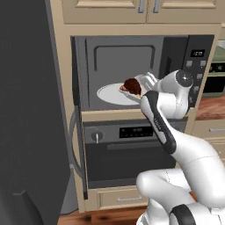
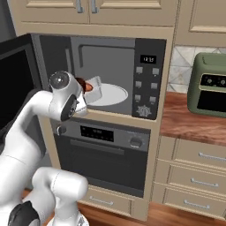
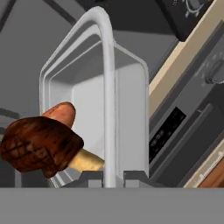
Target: Place the tupperware containing the steak and sweet potato meal in the microwave. Close the microwave door and press the start button to reheat the meal.
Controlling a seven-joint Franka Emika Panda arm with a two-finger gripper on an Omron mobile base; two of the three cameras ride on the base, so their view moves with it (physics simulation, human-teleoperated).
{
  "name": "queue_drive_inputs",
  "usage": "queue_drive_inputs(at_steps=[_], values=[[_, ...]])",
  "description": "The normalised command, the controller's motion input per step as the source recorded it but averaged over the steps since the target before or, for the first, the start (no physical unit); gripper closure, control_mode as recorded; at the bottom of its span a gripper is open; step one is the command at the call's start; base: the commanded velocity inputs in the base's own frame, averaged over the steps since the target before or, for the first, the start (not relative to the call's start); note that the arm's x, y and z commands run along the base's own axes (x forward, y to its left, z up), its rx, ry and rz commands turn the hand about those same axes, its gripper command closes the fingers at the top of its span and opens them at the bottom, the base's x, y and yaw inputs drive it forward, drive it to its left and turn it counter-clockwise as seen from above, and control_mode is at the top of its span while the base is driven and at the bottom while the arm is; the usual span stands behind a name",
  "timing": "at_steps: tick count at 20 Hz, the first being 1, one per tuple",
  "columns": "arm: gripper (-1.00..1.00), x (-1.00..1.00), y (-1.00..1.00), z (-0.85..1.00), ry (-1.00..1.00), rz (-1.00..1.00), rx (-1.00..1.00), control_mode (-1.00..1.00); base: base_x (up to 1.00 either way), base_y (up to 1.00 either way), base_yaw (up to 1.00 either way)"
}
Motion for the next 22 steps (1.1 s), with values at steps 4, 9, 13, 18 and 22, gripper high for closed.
queue_drive_inputs(at_steps=[4, 9, 13, 18, 22], values=[[1.00, 0.58, 0.21, -0.15, 0.03, 0.13, 0.00, -1.00, 0.00, 0.00, 0.00], [1.00, 0.65, 0.14, -0.25, 0.10, 0.01, 0.03, -1.00, 0.00, 0.00, 0.00], [1.00, 0.62, 0.06, -0.23, 0.09, -0.03, 0.11, -1.00, 0.00, 0.00, 0.00], [1.00, 0.51, 0.03, -0.15, 0.01, -0.10, 0.08, -1.00, 0.00, 0.00, 0.00], [1.00, 0.55, 0.15, -0.10, -0.03, -0.18, 0.00, -1.00, 0.00, 0.00, 0.00]])
